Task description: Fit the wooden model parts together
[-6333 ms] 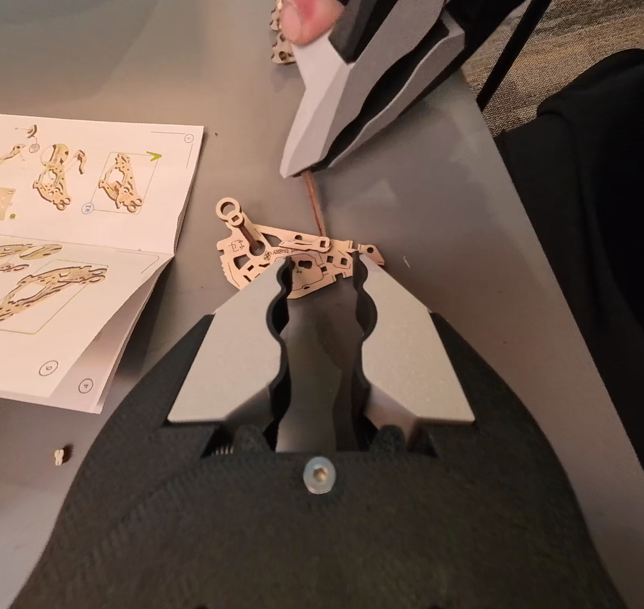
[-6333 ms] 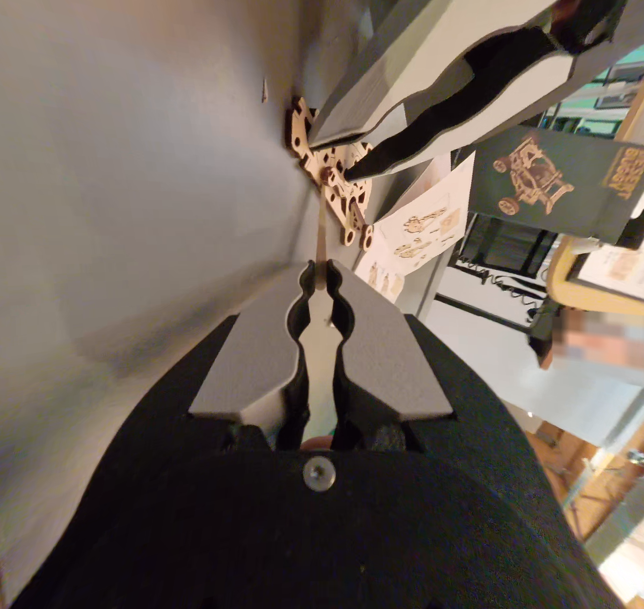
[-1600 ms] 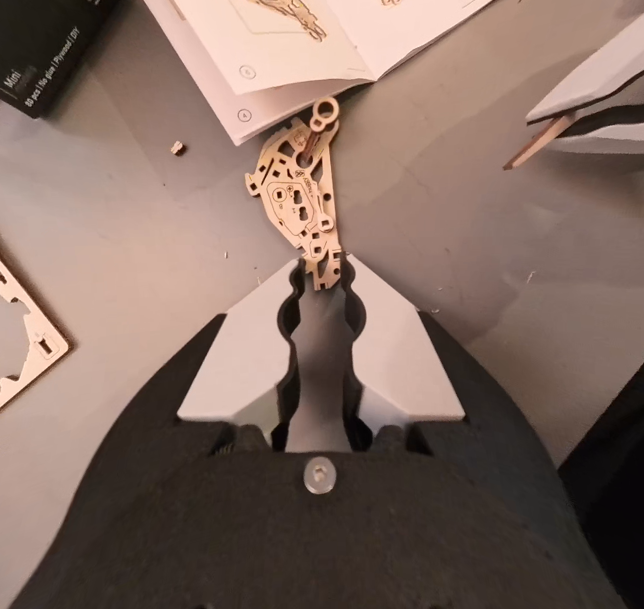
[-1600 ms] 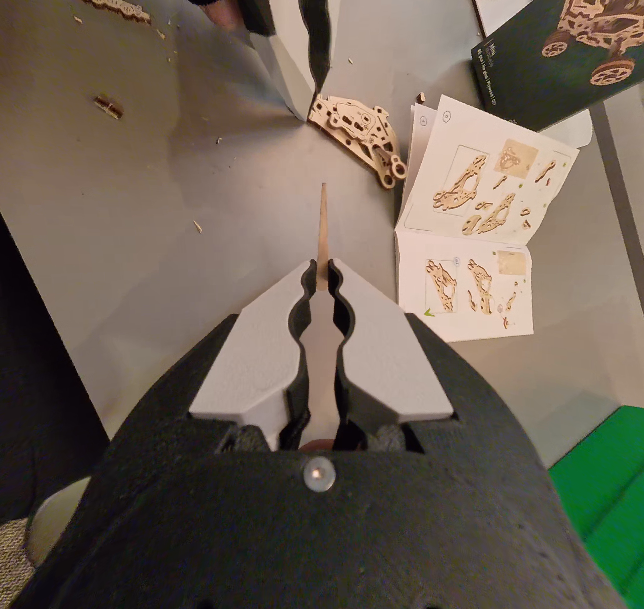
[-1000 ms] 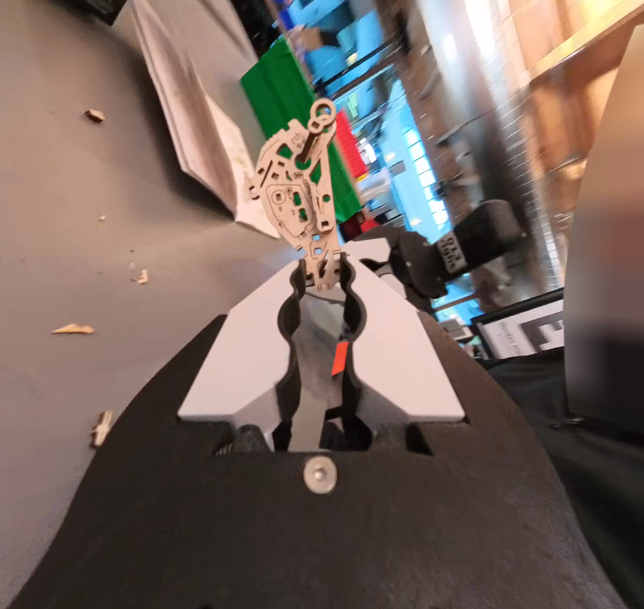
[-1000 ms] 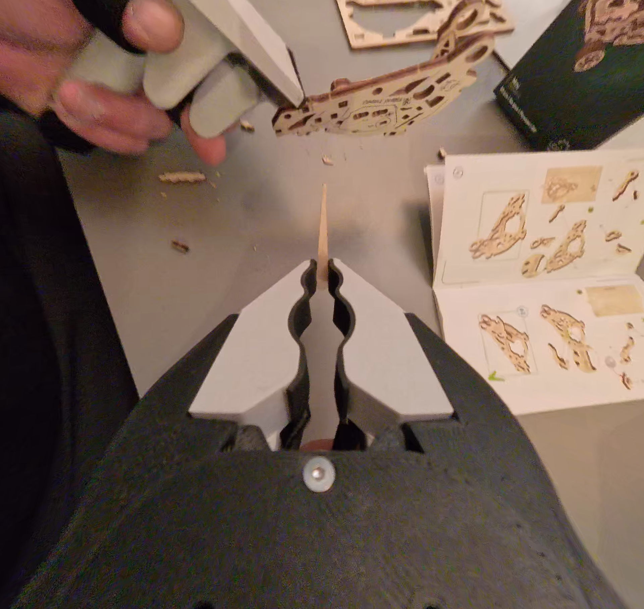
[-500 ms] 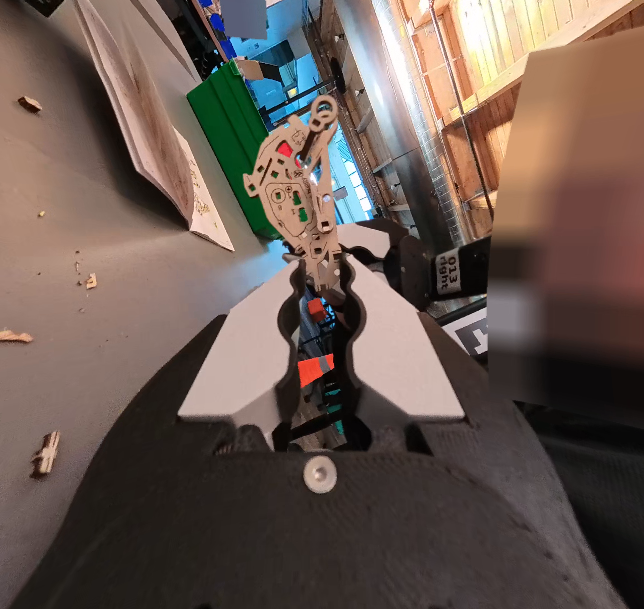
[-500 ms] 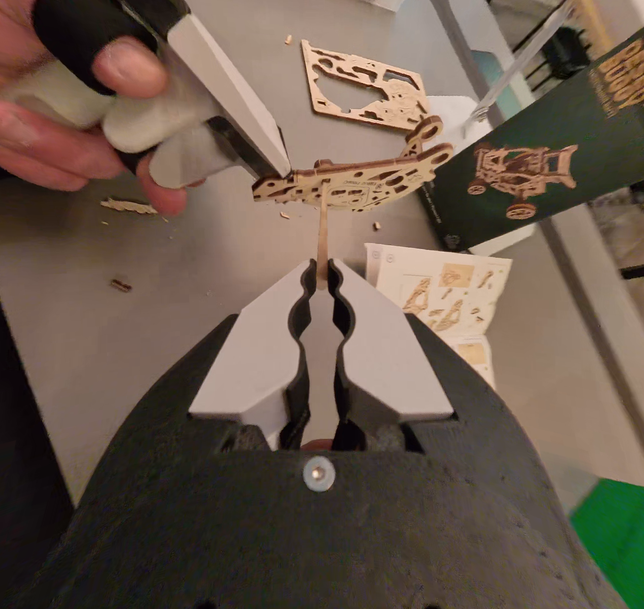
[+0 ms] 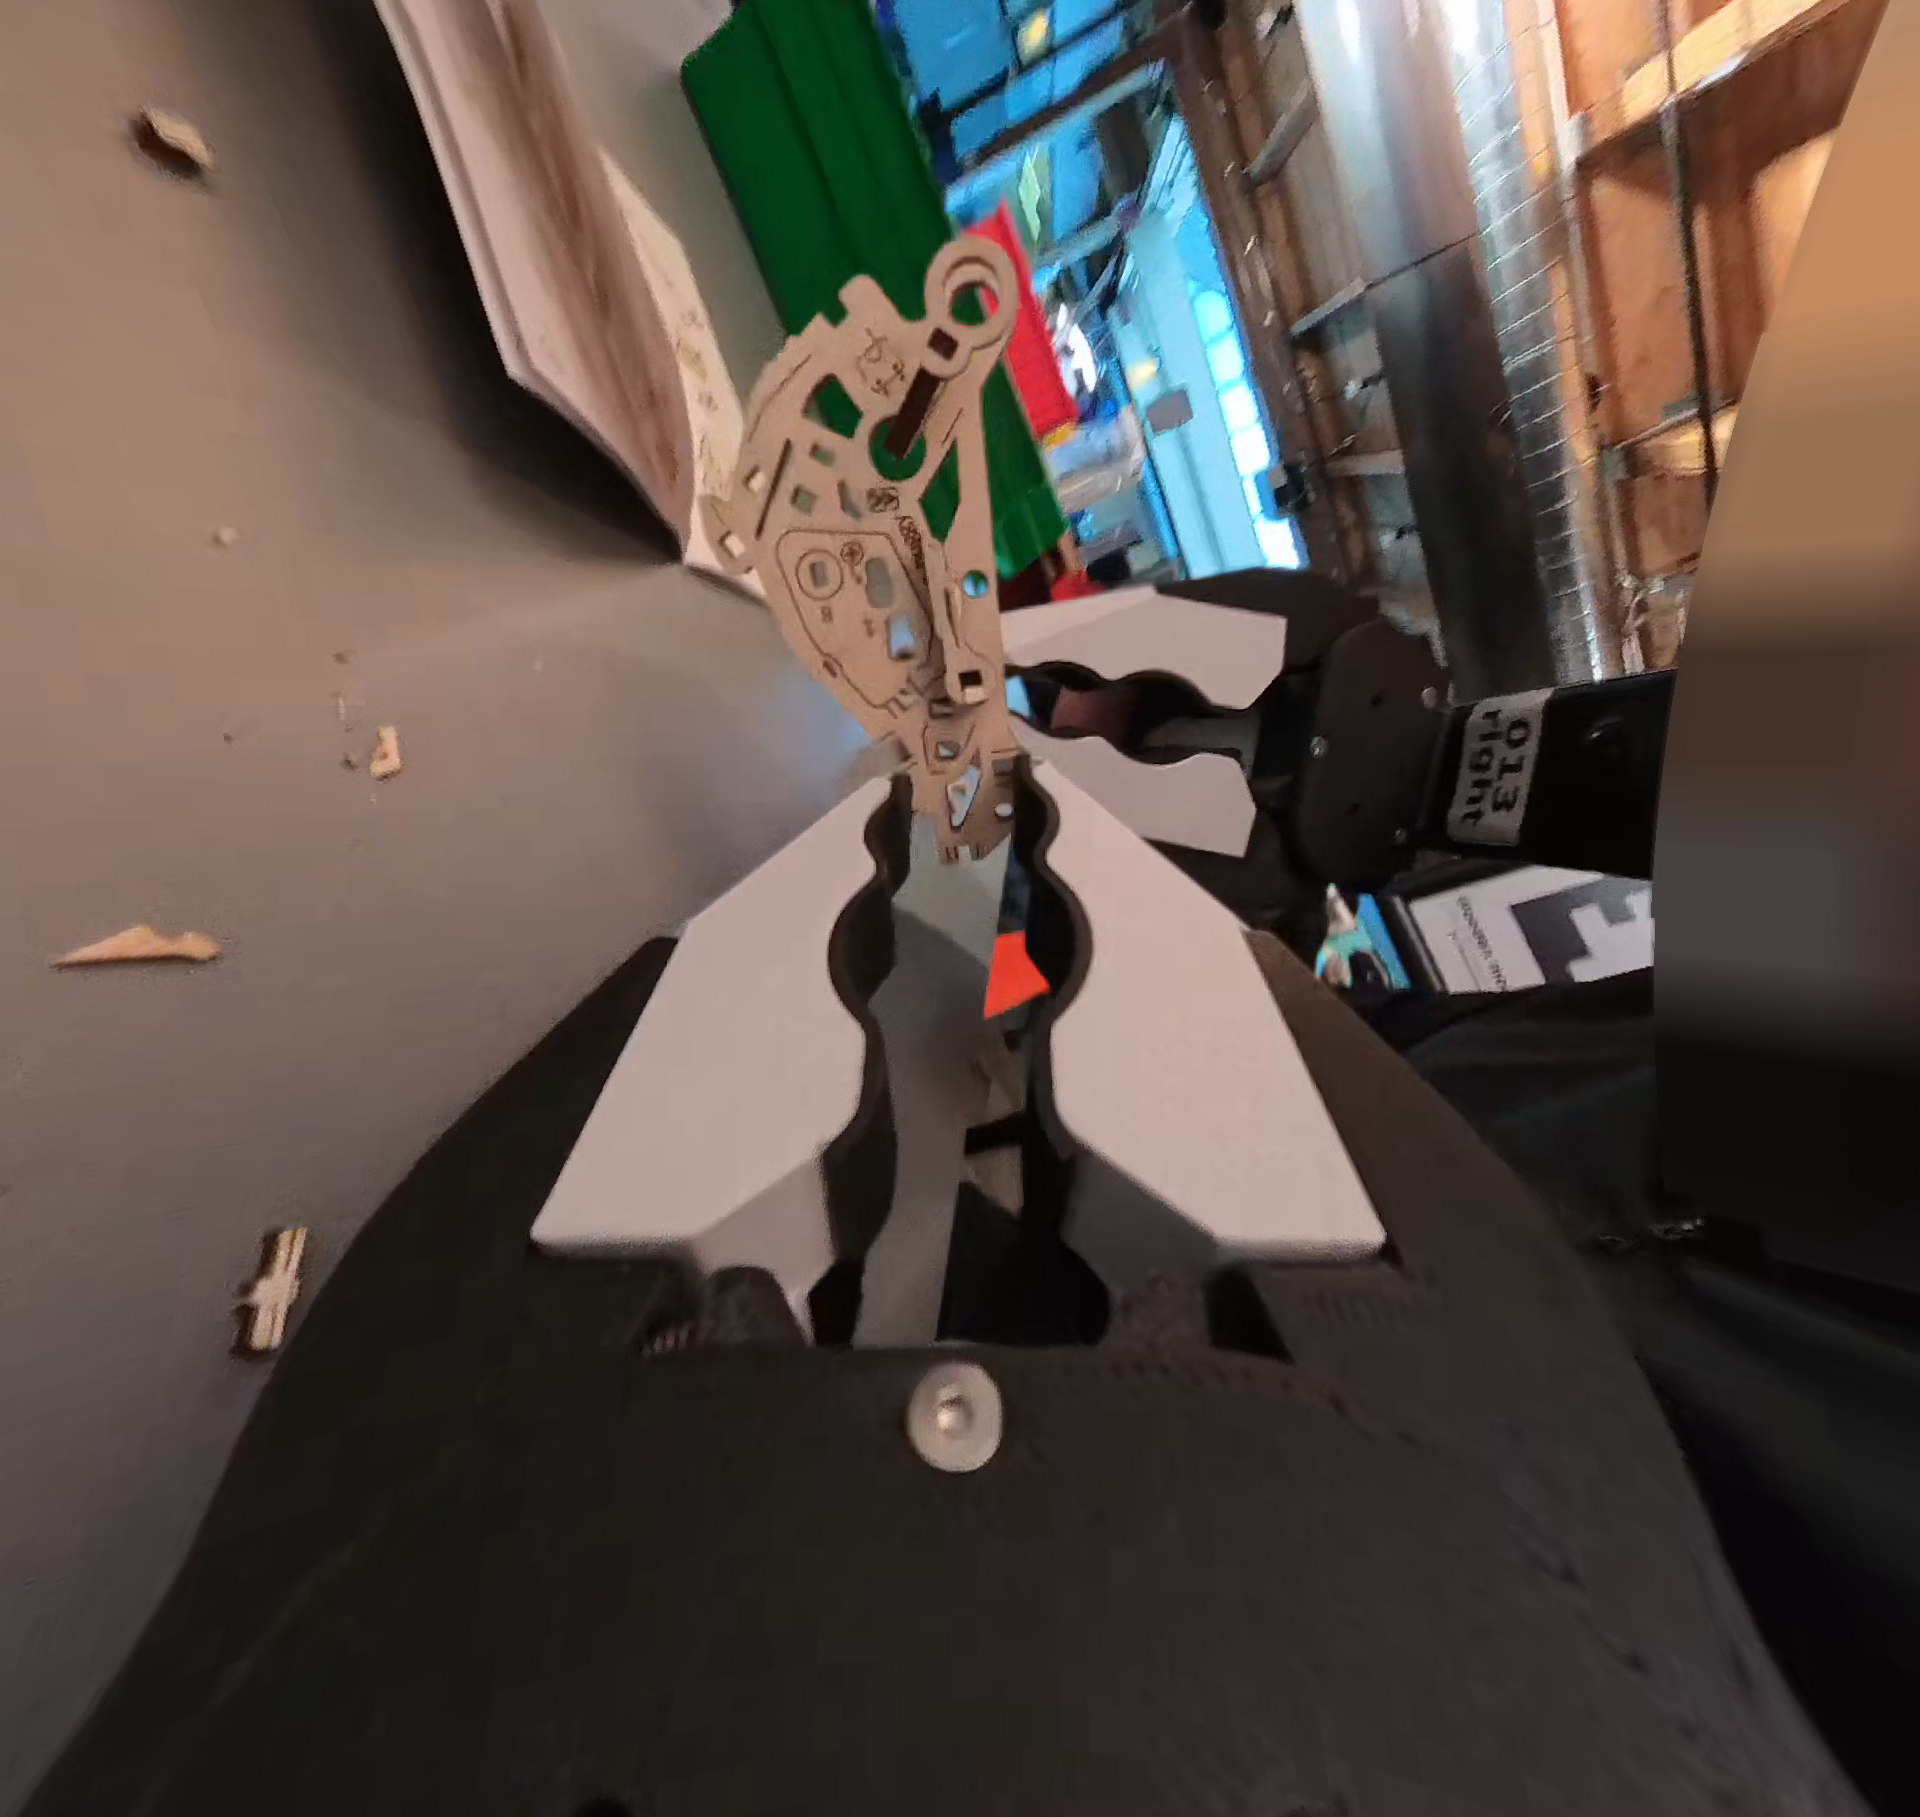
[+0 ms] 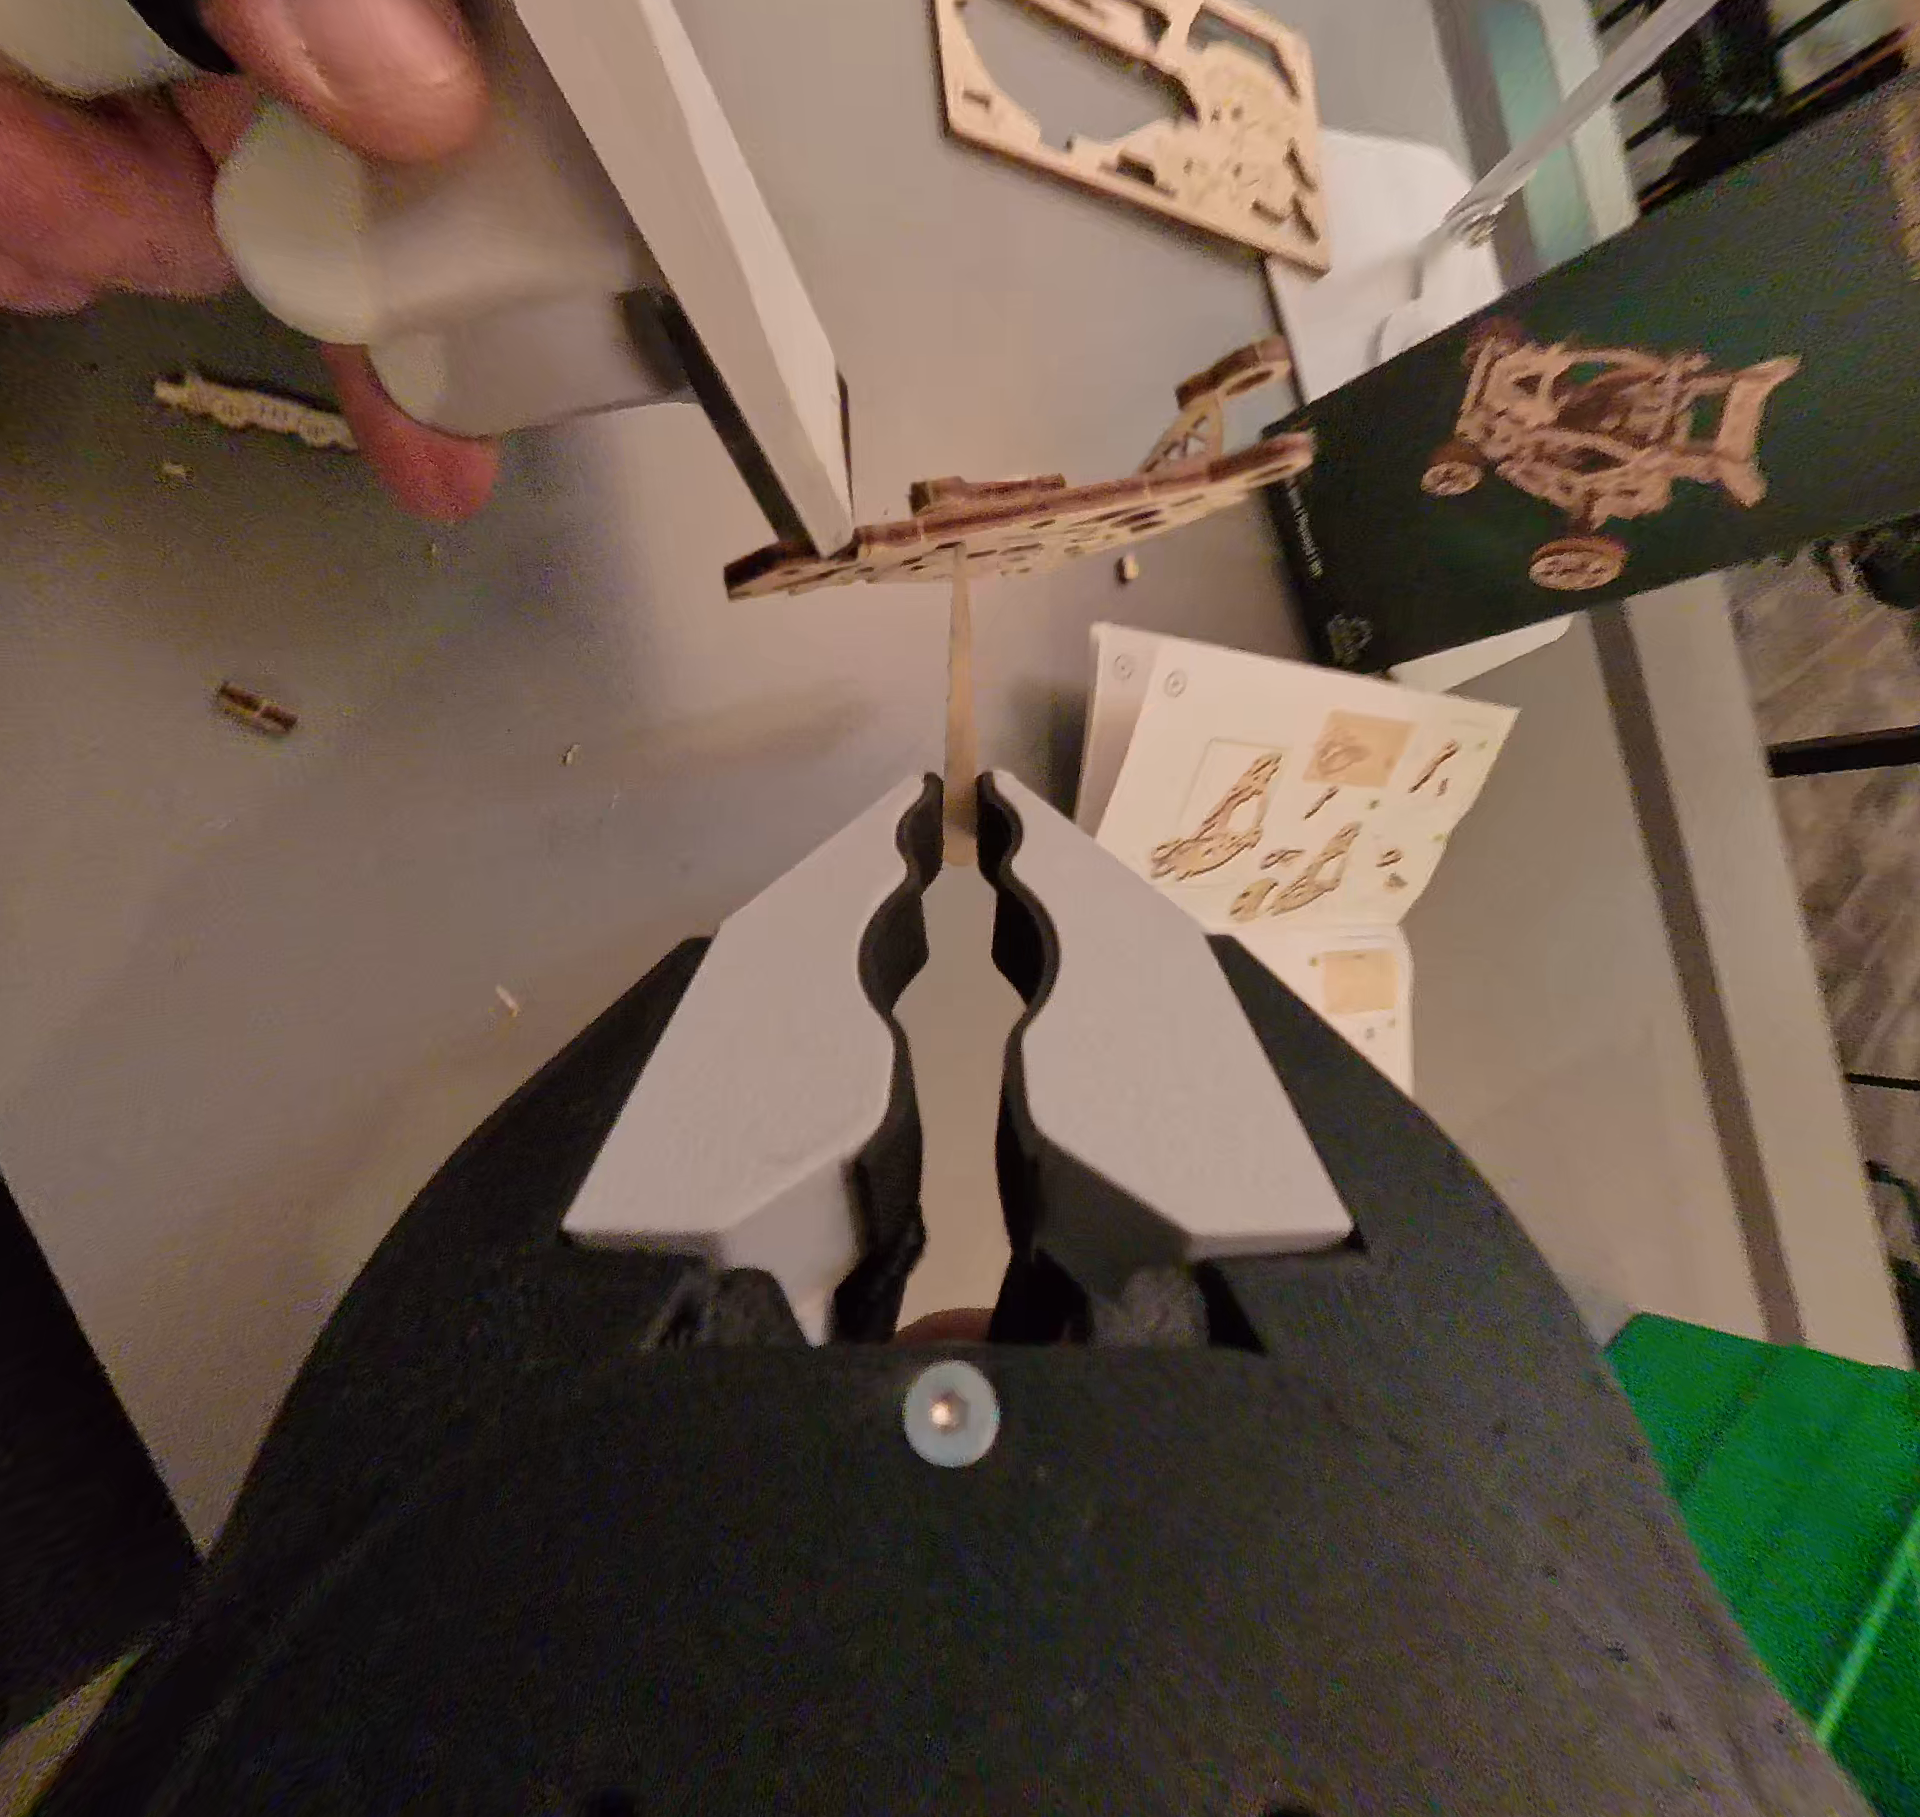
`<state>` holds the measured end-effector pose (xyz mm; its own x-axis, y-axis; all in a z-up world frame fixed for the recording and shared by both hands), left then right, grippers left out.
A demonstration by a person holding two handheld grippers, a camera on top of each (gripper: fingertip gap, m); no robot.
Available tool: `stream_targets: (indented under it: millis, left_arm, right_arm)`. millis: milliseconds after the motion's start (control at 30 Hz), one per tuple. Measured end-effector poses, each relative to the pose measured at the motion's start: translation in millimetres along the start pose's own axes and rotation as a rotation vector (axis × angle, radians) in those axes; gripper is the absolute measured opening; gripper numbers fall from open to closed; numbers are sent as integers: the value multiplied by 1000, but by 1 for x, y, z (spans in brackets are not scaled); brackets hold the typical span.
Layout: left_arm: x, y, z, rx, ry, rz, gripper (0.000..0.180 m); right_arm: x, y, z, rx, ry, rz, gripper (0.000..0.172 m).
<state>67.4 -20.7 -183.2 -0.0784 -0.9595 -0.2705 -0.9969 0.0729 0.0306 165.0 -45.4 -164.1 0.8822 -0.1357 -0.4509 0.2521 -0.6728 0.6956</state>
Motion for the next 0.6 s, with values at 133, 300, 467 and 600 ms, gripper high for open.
stream_targets:
  millis: [133, 300, 467, 600]
  left_arm:
    - [13, -12, 18, -173, -28, 172, 18]
    - [14, -22, 20, -337, -156, 308, 17]
    - [9, -25, 20, -467, -327, 388, 21]
    - [5, -23, 20, -512, -401, 410, 33]
  right_arm:
    - [17, -8, 17, -83, -35, 48, 3]
    - [30, -15, 32, -161, -108, 49, 3]
    - [32, -19, 37, -186, -150, 27, 3]
    - [31, -21, 37, -187, -160, 16, 3]
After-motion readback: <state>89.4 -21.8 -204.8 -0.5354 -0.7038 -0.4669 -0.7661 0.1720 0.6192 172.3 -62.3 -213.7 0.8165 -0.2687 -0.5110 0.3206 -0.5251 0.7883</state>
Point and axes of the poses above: each gripper's, where its closed fingertips meet, y back along the fingers, x out of its underside, z = x × y across the jaws, the point moved 5 cm from there along y, back along the fingers, and after that the axes turned 9 degrees about y, right-handed, at the moved point
